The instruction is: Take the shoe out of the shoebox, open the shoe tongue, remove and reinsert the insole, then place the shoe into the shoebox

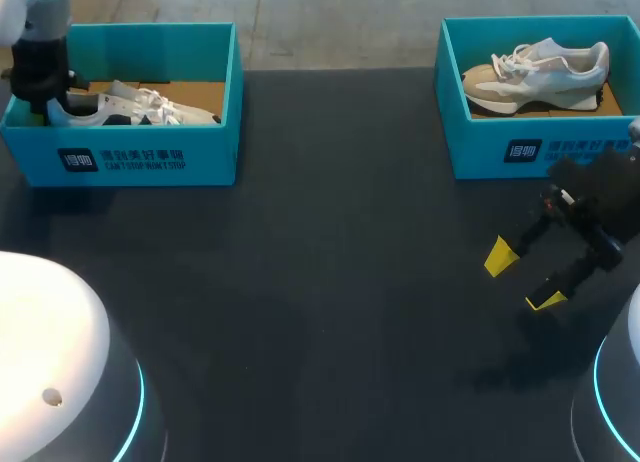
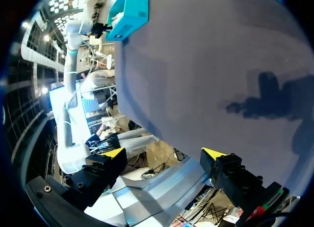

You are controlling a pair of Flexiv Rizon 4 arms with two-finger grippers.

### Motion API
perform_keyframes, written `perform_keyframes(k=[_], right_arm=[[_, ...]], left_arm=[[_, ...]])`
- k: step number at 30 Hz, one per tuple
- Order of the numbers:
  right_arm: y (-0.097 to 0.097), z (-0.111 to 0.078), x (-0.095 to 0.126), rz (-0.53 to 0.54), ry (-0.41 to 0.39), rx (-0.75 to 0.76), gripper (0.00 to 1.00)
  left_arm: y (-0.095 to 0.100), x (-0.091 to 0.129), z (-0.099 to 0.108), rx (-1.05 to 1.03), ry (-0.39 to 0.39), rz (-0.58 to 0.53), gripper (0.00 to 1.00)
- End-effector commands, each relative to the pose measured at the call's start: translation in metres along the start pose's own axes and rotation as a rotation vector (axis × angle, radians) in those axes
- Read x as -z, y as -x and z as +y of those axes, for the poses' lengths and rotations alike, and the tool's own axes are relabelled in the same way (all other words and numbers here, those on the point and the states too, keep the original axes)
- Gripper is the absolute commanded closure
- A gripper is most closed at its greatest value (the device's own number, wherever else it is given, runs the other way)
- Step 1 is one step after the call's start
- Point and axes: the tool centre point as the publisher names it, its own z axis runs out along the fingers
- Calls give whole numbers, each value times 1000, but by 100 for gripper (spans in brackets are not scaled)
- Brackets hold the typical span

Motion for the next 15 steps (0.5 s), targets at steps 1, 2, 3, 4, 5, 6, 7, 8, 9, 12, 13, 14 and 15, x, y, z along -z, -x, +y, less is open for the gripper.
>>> perform_keyframes(k=[1,2,3,4,5,6,7,8,9,12,13,14,15], right_arm=[[0,-1,-1,-1,2,-1,0],[0,-1,-1,-1,2,-1,0],[0,-1,-1,-1,2,-1,0],[0,-1,-1,-1,2,-1,0],[0,-1,-1,-1,2,-1,0],[0,-1,-1,-1,2,-1,0],[0,-1,-1,-1,2,-1,0],[0,-1,-1,-1,2,-1,0],[0,-1,-1,-1,2,-1,0],[0,-1,-1,-1,2,-1,0],[0,-1,-1,-1,2,-1,0],[0,-1,-1,-1,2,-1,0],[0,-1,-1,-1,2,-1,0]], left_arm=[[1,-1,2,-10,1,-1,100],[2,-1,2,-19,6,3,100],[2,-1,2,-22,7,5,100],[3,-1,2,-22,7,6,100],[4,0,2,-26,7,4,100],[5,0,2,-28,8,3,100],[5,0,2,-29,8,3,100],[7,0,2,-32,9,2,100],[7,0,1,-34,9,3,100],[9,-1,1,-35,7,4,100],[9,-2,1,-35,4,5,100],[9,-3,1,-35,3,5,96],[9,-3,1,-35,2,5,92]])
